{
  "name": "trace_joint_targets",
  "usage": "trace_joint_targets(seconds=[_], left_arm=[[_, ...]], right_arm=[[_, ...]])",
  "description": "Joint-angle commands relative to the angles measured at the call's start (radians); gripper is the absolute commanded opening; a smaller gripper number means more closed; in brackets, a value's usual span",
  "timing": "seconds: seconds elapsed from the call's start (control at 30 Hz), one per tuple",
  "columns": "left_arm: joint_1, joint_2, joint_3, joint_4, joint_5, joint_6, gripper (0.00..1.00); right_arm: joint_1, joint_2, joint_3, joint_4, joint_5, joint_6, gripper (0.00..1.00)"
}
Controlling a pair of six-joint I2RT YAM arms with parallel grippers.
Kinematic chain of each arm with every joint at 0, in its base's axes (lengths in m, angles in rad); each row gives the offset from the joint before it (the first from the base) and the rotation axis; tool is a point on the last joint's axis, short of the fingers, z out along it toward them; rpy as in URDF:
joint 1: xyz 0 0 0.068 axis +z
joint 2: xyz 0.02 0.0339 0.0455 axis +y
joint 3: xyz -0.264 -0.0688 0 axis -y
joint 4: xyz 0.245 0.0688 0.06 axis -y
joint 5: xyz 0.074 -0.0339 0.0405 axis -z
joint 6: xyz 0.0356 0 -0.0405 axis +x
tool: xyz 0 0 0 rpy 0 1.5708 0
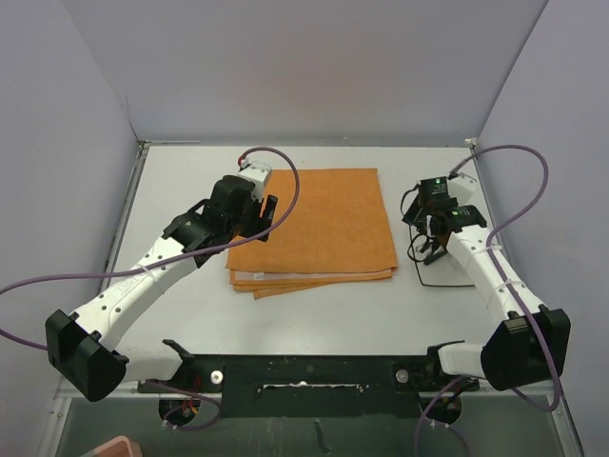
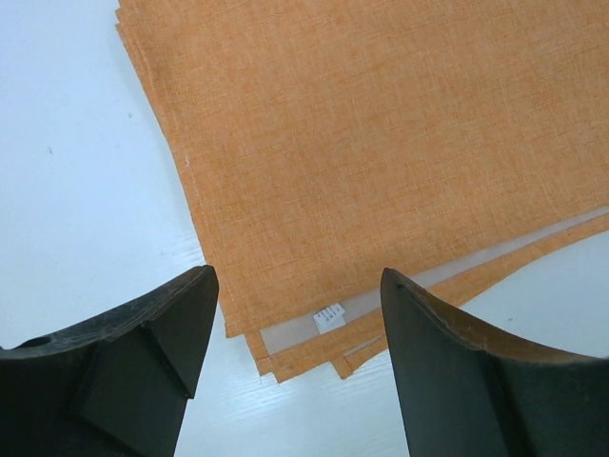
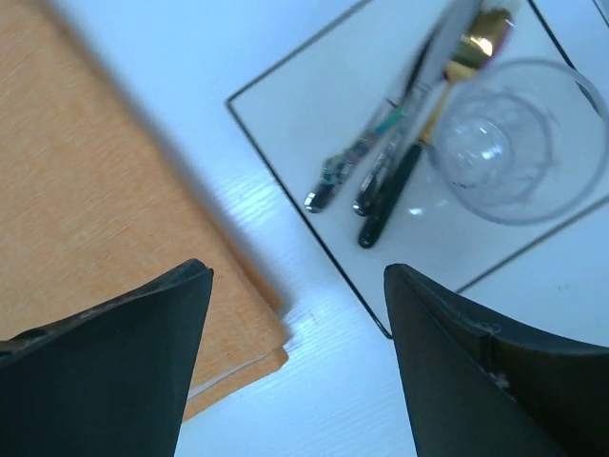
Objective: Set the dinner table for one person
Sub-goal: Pick up the cup at the center of the board.
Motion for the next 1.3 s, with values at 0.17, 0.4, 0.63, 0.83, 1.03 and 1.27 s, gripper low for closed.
trace_joint_targets(seconds=[0.17,0.4,0.63,0.83,1.03,1.27], left_arm=[[-0.03,-0.024,0.01,0.036,-0.025,-0.02,0.68],[-0.031,-0.02,-0.025,0.07,-0.01,-0.017,0.68],[-0.03,-0.009,-0.03,0.086,0.003,-0.012,0.68],[-0.031,-0.02,-0.047,0.099,-0.005,0.003,0.68],[-0.029,-0.024,-0.077,0.122,-0.006,0.002,0.68],[-0.03,-0.03,-0.091,0.15,-0.01,0.001,0.68]], right_arm=[[-0.135,-0.045,-0.008,-0.085,0.112,0.306,0.86],[-0.29,-0.004,0.025,-0.184,0.125,0.477,0.72],[-0.355,0.068,0.072,-0.296,0.075,0.63,0.63],[-0.353,0.084,0.042,-0.221,0.021,0.557,0.54],[-0.353,0.111,0.037,-0.095,-0.049,0.371,0.59],[-0.355,0.218,0.066,-0.145,-0.095,0.289,0.59]])
